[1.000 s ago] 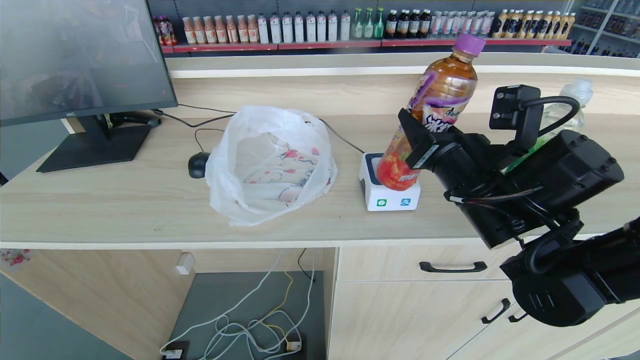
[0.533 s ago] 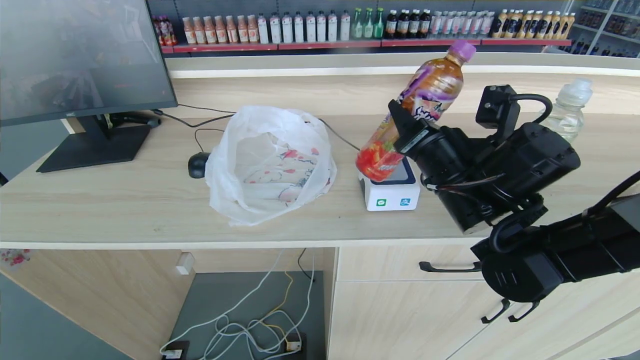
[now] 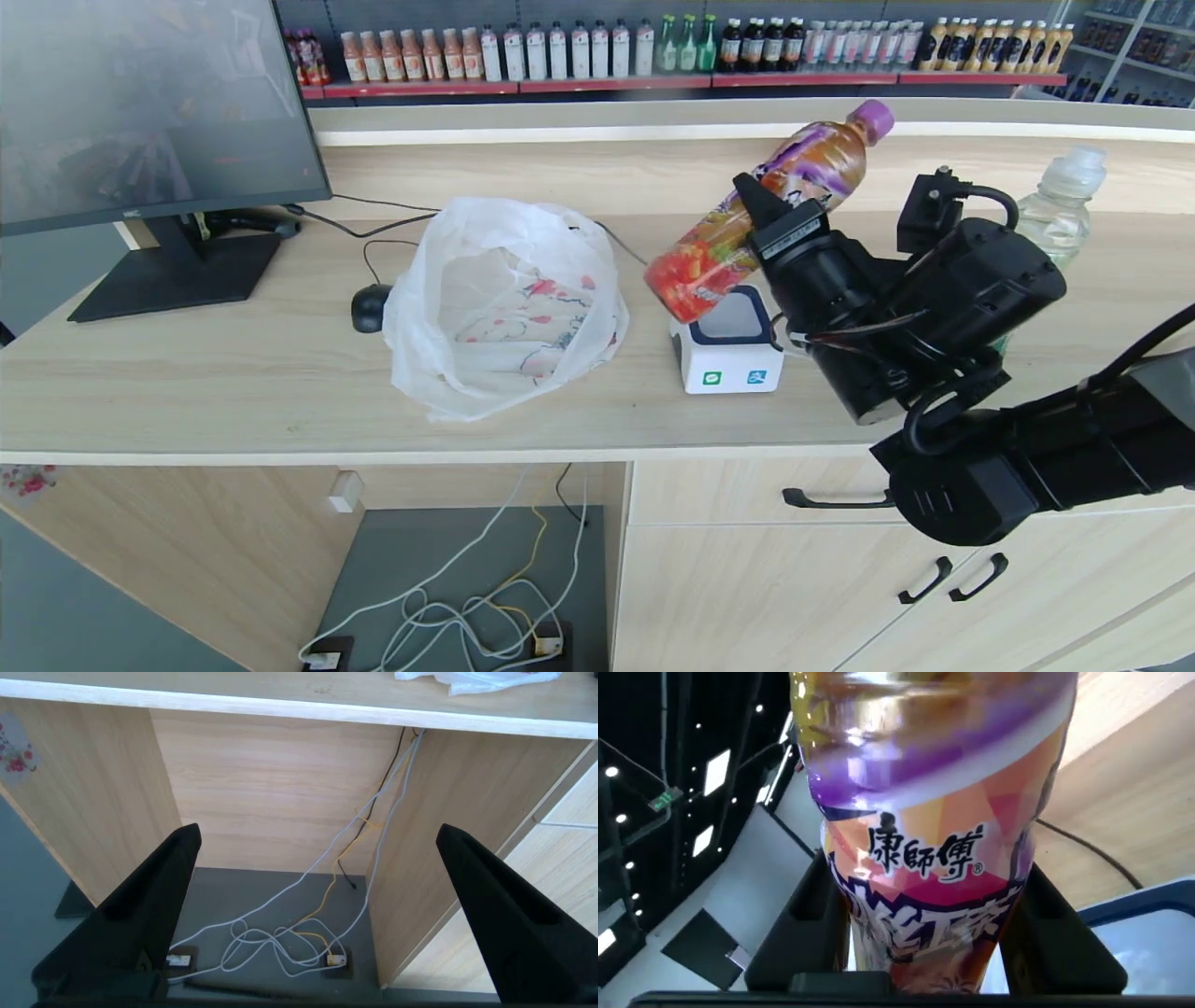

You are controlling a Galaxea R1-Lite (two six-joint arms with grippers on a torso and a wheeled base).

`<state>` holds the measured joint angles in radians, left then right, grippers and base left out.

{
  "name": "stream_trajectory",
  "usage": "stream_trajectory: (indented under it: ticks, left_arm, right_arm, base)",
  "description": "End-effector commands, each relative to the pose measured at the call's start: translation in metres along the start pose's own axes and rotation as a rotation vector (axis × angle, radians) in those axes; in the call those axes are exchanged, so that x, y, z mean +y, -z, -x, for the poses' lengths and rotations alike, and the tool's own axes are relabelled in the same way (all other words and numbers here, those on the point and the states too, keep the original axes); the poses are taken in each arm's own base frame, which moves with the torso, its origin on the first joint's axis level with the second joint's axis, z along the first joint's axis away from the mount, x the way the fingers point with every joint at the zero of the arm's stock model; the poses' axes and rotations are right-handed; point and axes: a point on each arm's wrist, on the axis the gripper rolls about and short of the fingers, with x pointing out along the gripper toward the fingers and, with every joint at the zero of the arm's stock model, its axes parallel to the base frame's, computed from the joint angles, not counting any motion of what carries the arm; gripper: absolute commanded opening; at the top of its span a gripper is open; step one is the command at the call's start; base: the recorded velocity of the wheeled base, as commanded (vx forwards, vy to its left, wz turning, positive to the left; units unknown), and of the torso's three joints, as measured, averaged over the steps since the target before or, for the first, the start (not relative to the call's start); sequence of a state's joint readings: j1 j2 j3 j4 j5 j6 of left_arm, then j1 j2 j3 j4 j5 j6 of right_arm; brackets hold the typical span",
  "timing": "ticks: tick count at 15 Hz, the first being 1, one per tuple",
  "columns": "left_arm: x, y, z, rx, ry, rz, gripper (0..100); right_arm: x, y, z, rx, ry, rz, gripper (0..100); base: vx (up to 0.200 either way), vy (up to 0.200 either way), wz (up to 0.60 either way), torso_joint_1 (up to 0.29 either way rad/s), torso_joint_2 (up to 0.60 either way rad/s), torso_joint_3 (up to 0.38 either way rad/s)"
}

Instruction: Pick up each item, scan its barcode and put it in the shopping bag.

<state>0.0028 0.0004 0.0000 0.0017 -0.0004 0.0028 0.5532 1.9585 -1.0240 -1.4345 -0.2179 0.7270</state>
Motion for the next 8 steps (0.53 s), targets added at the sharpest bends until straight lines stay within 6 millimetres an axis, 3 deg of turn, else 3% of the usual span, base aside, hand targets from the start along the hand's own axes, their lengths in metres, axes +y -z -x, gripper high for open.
stream_trajectory:
  ticks: [1, 8]
  left_arm:
    - [0.0, 0.0, 0.0, -0.001, -0.001, 0.0, 100]
    - [0.0, 0.0, 0.0, -0.001, -0.001, 0.0, 100]
  right_arm:
    - [0.0, -0.001, -0.003, 0.004, 0.011, -0.082, 0]
    - [-0.026, -0.023, -0.027, 0.034, 0.212, -0.305, 0]
  base:
    - [0.0, 0.0, 0.0, 0.0, 0.0, 0.0]
    - [0.0, 0.0, 0.0, 0.0, 0.0, 0.0]
